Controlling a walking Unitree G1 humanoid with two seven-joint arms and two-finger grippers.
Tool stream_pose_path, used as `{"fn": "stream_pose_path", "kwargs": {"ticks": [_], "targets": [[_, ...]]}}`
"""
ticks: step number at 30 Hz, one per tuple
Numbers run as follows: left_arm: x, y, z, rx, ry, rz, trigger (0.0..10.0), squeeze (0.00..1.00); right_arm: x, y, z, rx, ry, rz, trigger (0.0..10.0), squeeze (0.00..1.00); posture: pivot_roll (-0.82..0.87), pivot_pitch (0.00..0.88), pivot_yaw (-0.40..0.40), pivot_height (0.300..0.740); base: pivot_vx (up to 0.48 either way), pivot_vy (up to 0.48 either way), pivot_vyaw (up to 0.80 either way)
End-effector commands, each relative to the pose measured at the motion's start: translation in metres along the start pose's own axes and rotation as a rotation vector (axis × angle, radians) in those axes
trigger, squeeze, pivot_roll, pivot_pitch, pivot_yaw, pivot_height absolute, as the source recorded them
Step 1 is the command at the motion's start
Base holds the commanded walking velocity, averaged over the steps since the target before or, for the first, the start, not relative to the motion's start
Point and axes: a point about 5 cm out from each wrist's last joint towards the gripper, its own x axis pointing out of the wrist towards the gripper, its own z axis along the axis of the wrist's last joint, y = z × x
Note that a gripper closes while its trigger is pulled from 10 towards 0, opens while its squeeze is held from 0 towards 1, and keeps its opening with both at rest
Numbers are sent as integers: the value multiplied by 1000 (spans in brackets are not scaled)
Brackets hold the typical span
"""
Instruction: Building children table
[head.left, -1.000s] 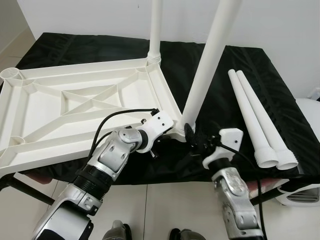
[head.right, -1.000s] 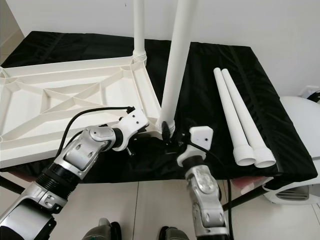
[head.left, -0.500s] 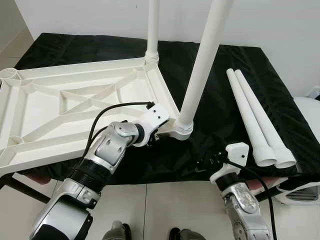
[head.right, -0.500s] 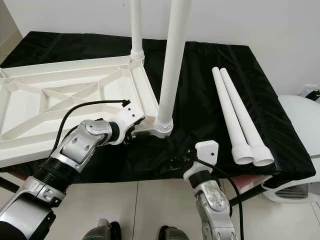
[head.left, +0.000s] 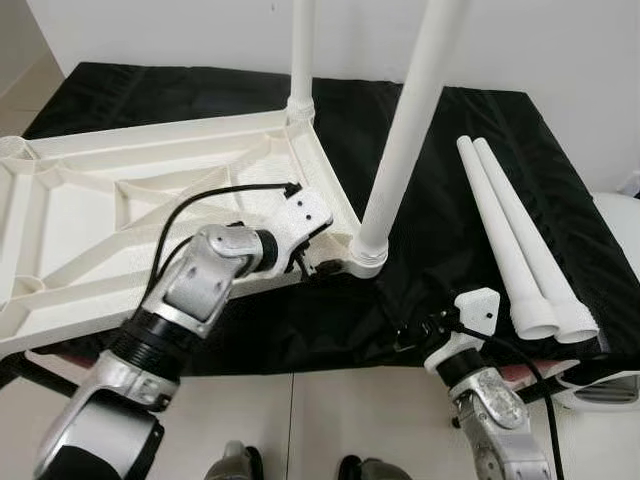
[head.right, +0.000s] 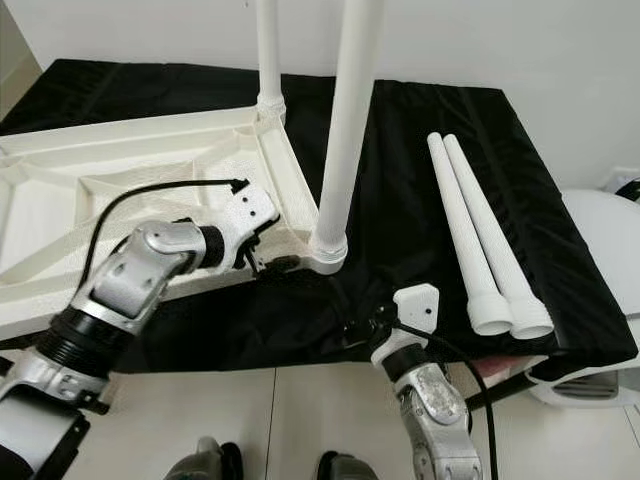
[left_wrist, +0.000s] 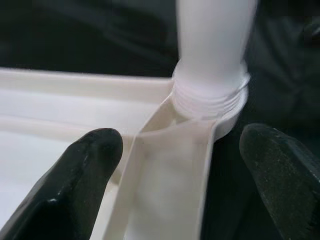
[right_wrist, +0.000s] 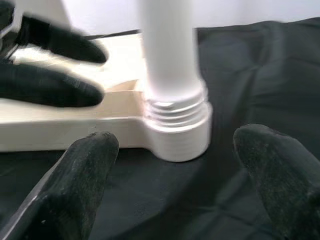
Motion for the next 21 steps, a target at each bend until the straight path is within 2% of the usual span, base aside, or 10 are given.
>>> {"fn": "stream_pose_path", "kwargs": {"ticks": [1,6,10,11,12,14,15,17,21], "targets": [[-8,-12,10,-8,-59,-141,10000,0,-3,4,-5,26,39,79,10000,0,-69,94,-10,740,0,0,0],[-16,-15,16,-16,-115,-175,10000,0,-3,9,-7,48,71,191,10000,0,-64,93,-14,740,0,0,0],[-18,-9,16,-37,-133,-137,10000,0,-2,12,-6,62,78,254,10000,0,-55,95,-17,740,0,0,0],[-18,-1,12,-55,-132,-69,10000,0,1,13,-4,65,73,299,10000,0,-49,97,-19,740,0,0,0],[-18,-1,12,-55,-132,-69,10000,0,1,13,-4,65,73,299,10000,0,-49,97,-19,740,0,0,0],[-16,15,-2,-94,-107,80,10000,0,11,16,2,70,52,376,10000,0,-40,100,-23,740,0,0,0],[-16,15,-2,-94,-107,80,10000,0,11,16,2,70,52,376,10000,0,-40,100,-23,740,0,0,0],[-17,22,-14,-139,-72,163,10000,0,20,16,7,71,30,417,10000,0,-38,102,-27,740,0,0,0],[-20,27,-28,-190,-28,244,10000,0,33,15,15,72,-5,440,10000,0,-26,104,-32,740,0,0,0]]}}
